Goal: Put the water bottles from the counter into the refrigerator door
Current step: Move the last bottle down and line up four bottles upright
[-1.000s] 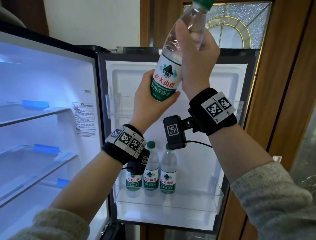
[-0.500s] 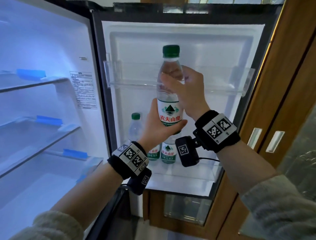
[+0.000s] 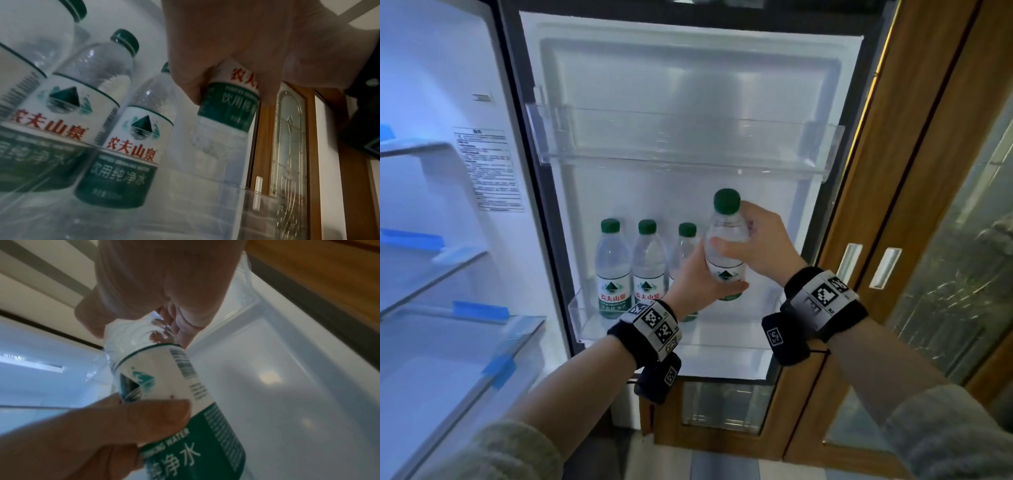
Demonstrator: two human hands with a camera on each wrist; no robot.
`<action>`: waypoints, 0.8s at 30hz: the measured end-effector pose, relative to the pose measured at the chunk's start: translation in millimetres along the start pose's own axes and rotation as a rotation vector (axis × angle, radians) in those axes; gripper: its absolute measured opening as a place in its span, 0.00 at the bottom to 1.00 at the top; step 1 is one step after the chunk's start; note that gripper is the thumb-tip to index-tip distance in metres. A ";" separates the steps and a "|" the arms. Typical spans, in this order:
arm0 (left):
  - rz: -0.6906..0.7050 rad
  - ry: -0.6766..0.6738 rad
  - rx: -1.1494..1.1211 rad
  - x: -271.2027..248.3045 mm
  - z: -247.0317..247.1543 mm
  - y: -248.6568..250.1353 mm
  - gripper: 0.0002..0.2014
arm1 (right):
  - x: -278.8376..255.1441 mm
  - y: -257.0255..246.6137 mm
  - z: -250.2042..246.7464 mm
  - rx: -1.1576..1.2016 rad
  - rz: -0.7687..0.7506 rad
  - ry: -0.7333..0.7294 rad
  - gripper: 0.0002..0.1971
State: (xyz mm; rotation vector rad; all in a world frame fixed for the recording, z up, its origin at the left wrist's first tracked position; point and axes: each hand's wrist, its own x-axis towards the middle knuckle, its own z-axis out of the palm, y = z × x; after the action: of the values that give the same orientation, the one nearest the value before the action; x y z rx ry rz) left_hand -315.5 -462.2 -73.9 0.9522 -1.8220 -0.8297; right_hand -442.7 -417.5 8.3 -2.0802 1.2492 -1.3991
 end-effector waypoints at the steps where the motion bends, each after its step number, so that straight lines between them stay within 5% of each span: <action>1: -0.011 -0.006 0.011 2.6 4.3 -2.1 0.37 | -2.7 4.4 -1.2 0.009 0.016 -0.010 0.14; 17: -0.145 0.055 0.140 1.7 34.9 -28.2 0.39 | -6.0 81.7 13.0 0.221 0.241 0.033 0.10; 24: -0.173 0.026 0.185 -1.7 33.8 -35.7 0.33 | -6.9 102.8 27.1 0.253 0.353 0.071 0.12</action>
State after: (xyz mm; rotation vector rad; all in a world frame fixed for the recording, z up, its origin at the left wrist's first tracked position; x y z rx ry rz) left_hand -336.3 -472.8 -117.2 1.2478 -1.8356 -0.7577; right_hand -469.0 -474.2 -78.0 -1.5677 1.3126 -1.3916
